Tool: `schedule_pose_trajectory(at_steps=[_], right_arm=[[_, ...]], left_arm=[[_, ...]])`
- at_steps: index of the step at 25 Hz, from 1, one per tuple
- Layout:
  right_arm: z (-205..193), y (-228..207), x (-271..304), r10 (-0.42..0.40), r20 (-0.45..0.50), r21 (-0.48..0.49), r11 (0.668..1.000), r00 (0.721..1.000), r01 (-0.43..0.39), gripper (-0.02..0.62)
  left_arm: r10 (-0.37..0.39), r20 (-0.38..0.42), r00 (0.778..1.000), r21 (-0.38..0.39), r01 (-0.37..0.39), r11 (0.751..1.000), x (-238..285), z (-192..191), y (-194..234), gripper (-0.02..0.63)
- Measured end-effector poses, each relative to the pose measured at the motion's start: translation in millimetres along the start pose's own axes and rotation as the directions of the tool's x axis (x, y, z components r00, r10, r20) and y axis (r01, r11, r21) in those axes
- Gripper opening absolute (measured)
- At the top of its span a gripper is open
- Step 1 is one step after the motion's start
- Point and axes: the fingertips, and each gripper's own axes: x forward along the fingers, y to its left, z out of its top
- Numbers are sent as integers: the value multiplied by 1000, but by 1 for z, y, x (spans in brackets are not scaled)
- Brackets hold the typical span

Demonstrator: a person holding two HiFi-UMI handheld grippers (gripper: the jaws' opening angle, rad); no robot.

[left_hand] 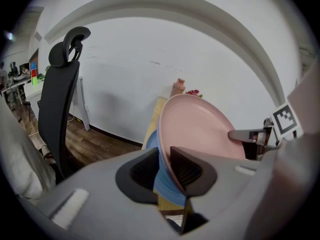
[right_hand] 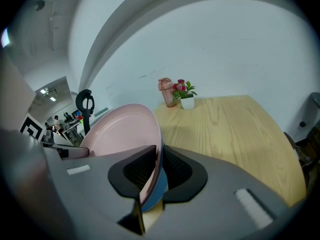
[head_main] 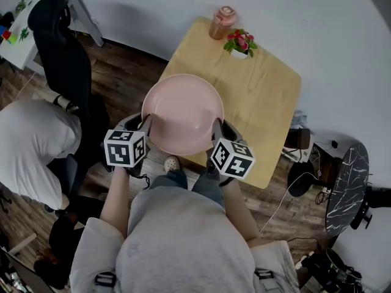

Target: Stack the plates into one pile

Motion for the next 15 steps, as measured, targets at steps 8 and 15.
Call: schedule_pose_trajectory(at_steps=[8,15], right_arm=[[-32,-3,25,-30,-88,28,999,996,33,46],[-43,-7,38,-48,-129,15,999,991,50,46]], left_arm=[[11,-87,996,-12,-12,1000,20,-26,18,135],[8,-134,991,-31,-13,999,32,-37,24,135]])
